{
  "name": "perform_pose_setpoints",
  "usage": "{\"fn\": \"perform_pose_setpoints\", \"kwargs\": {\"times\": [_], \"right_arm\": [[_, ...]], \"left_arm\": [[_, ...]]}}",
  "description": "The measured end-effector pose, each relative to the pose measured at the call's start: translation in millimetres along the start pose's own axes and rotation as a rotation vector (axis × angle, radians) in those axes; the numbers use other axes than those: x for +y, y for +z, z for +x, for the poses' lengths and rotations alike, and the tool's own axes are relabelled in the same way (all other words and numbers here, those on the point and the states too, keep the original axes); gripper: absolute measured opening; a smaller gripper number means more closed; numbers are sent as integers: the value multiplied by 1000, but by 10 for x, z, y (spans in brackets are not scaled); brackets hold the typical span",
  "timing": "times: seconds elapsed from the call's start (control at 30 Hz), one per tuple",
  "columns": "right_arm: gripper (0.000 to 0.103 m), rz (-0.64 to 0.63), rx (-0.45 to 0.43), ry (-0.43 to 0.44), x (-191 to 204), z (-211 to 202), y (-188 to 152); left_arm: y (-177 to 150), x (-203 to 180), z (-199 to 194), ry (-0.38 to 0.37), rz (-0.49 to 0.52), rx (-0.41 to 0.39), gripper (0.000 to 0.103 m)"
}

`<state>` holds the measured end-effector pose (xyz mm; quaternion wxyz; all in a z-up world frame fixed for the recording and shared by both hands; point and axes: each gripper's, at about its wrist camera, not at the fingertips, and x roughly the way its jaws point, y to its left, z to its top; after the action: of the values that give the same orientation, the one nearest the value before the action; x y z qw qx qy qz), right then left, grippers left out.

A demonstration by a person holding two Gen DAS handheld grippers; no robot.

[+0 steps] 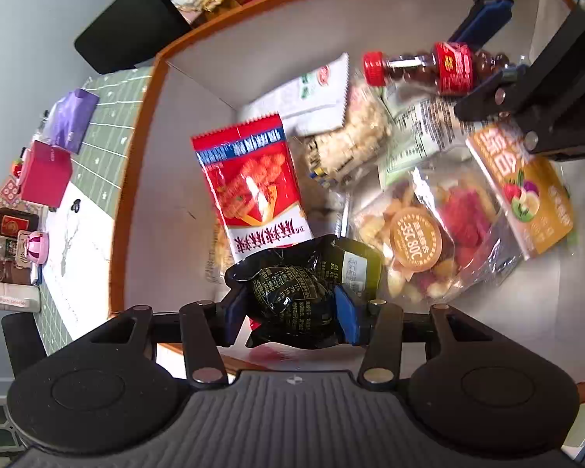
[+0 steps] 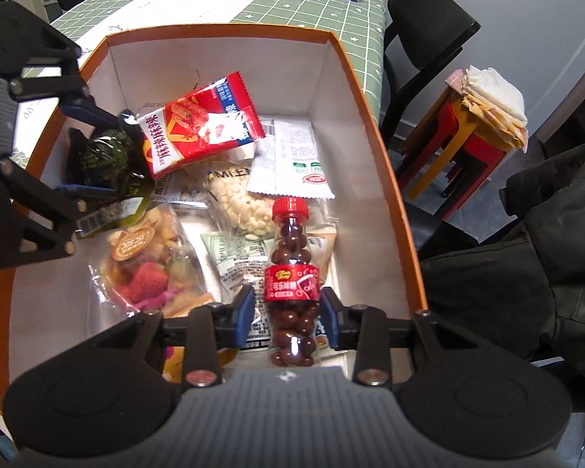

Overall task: Organize snacks
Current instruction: 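Open both tools to drop the green bag and bottle into the box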

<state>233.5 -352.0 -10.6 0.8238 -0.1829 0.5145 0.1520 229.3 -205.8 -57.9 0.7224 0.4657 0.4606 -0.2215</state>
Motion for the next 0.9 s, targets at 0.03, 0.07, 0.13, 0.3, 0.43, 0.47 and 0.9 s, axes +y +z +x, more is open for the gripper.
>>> {"fn": "perform_pose_setpoints", "kwargs": {"times": [0.03, 0.07, 0.13, 0.3, 0.43, 0.47, 0.9], "right_arm": [[37, -1, 6, 6, 2, 8, -2], [38, 2, 14, 11, -3, 16, -4], [48, 9, 32, 21, -16, 40, -2], [60, -12, 69, 42, 43, 85, 4], [68, -37, 73, 26, 111, 56, 16], [70, -36, 63, 23, 111, 26, 23], [33, 7, -48, -10, 14, -469, 80]], "left_arm": [[-2, -3, 19, -3, 3, 6, 57], [-5, -10, 33, -6, 9, 13, 60], [-12, 7, 46, -7, 10, 12, 65], [-41, 72, -11, -50, -3, -17, 83], [-35, 127, -155, -76, -34, -68, 85], [-37, 156, -198, -88, -48, -82, 86], [-160, 392, -718, -127, -275, -300, 86]]}}
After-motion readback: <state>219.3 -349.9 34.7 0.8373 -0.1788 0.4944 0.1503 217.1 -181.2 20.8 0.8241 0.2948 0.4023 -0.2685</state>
